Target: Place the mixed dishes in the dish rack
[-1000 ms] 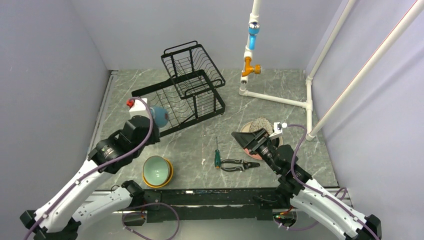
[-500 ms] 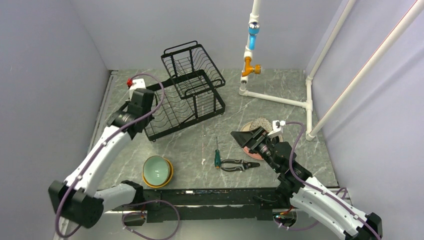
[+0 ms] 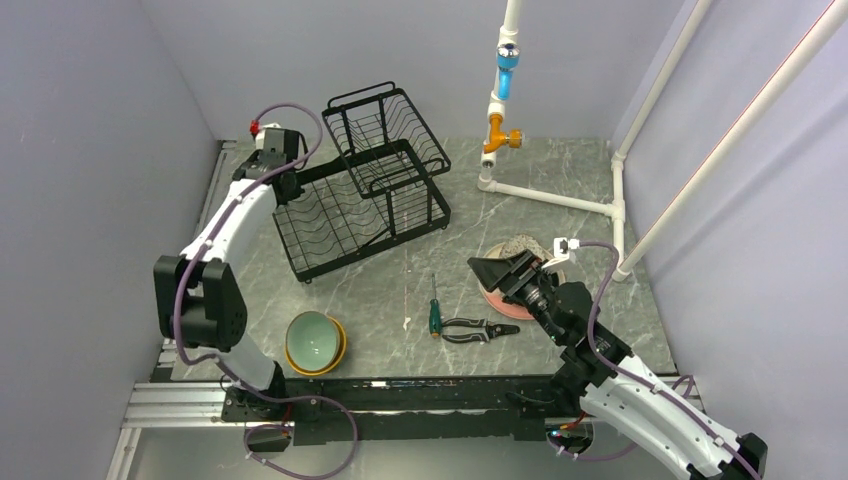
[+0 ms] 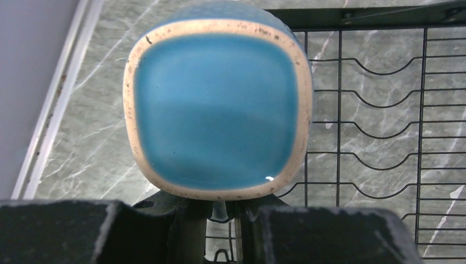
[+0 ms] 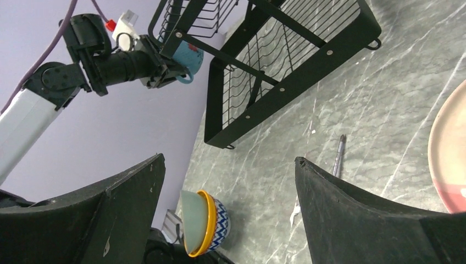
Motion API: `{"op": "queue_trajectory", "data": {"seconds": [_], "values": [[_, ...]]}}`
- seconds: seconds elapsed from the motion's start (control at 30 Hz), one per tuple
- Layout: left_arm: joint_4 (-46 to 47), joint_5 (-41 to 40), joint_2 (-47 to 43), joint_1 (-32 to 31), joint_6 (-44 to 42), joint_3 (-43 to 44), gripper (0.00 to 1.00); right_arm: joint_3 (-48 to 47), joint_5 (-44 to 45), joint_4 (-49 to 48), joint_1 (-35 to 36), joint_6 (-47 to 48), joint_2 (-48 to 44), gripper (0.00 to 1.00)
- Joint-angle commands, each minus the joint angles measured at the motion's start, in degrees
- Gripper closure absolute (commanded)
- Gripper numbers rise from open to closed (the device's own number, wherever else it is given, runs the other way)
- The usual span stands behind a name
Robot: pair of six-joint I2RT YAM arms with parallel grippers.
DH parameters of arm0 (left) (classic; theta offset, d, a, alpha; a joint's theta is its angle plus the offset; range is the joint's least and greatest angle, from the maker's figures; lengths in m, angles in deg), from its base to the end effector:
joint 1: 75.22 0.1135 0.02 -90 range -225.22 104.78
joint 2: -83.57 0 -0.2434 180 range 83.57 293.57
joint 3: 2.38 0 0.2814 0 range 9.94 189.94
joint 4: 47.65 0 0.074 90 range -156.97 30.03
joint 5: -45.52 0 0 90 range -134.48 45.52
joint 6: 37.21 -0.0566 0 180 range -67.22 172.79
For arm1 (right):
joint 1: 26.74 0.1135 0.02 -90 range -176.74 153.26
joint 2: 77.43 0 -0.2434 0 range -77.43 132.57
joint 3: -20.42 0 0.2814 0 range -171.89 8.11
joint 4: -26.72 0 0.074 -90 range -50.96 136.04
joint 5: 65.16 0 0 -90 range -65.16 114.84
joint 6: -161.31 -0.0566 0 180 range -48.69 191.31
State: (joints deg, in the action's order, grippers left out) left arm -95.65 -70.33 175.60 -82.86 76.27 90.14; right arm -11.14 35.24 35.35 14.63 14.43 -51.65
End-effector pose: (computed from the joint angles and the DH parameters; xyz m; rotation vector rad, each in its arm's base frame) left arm 0.3942 -0.0280 0.2670 -0.5207 2.2519 0.2689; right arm 0.1646 0.1313 0.2413 0.3853 1.7093 1.1520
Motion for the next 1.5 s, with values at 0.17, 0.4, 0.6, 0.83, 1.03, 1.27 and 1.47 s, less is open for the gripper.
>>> {"op": "queue_trajectory", "data": {"seconds": [0.17,0.4,0.6,0.83,1.03,1.27,1.47], "values": [[7.11,2.72,5.77,0.16,-2.94,4.02,1.00,-3.28,3.36,3.22,-0.27,2.90,-1.82,0.11],[9.26,8.12,9.08,2.45,-3.04,3.32,1.00,-4.03,3.64,3.42,-0.41,3.62,-0.95,0.11],[9.49,10.19,12.20,3.81,-4.16,4.36,1.00,-3.31,3.48,3.03,-0.42,3.25,-0.96,0.11],[9.12,10.56,13.91,4.74,-3.53,4.79,1.00,-3.82,3.23,2.98,-0.47,3.53,-0.10,0.11],[8.10,12.68,15.43,5.72,-3.58,6.50,1.00,-3.44,3.14,3.08,-0.44,3.27,-0.38,0.11],[6.63,15.02,17.26,7.26,-2.88,8.18,1.00,-3.33,2.92,2.77,-0.47,2.91,0.20,0.11],[5.01,14.92,18.40,7.46,-2.28,9.46,1.00,-3.17,2.38,1.91,-0.50,2.49,1.43,0.12]]}}
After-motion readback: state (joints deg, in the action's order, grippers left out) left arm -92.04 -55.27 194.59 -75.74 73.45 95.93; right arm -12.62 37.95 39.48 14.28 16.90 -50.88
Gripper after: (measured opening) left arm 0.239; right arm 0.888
